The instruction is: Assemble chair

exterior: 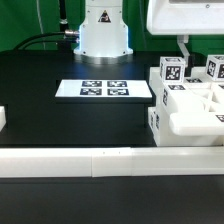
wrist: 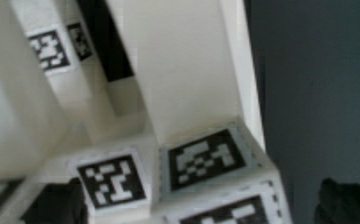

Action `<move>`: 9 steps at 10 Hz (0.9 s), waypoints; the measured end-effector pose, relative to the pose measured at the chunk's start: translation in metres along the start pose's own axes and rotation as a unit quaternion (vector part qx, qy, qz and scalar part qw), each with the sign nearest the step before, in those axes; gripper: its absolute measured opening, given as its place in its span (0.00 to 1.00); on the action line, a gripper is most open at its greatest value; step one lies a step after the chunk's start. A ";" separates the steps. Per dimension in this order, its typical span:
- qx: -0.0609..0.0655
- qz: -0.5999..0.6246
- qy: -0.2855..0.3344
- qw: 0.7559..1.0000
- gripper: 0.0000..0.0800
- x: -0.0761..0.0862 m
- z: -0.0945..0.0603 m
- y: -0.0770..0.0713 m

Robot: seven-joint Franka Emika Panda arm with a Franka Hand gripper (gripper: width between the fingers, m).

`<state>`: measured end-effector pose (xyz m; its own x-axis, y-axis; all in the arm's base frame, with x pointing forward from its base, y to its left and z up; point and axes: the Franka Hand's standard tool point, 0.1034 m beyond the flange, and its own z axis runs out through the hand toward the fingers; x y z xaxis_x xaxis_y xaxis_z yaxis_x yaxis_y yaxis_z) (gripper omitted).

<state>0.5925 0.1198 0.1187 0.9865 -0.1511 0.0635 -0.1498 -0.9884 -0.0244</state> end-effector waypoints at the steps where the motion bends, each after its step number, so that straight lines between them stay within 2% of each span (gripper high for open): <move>1: -0.009 -0.047 0.000 0.999 0.81 0.000 -0.002 -0.005; 3: -0.009 -0.101 0.001 0.995 0.81 0.000 -0.001 -0.006; 5: -0.008 -0.120 0.001 0.993 0.49 0.000 -0.001 -0.005; 6: -0.008 -0.120 0.001 0.993 0.49 0.000 -0.001 -0.005; 7: -0.008 -0.120 0.001 0.993 0.36 0.000 -0.001 -0.005; 9: -0.004 -0.086 0.011 0.996 0.36 0.001 -0.001 -0.005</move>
Offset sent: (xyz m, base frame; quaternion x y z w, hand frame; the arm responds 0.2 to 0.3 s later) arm 0.0000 0.0000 0.0000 0.0000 0.0000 -0.1296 0.9916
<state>0.5943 0.1246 0.1199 0.9959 0.0208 0.0876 0.0211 -0.9998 -0.0026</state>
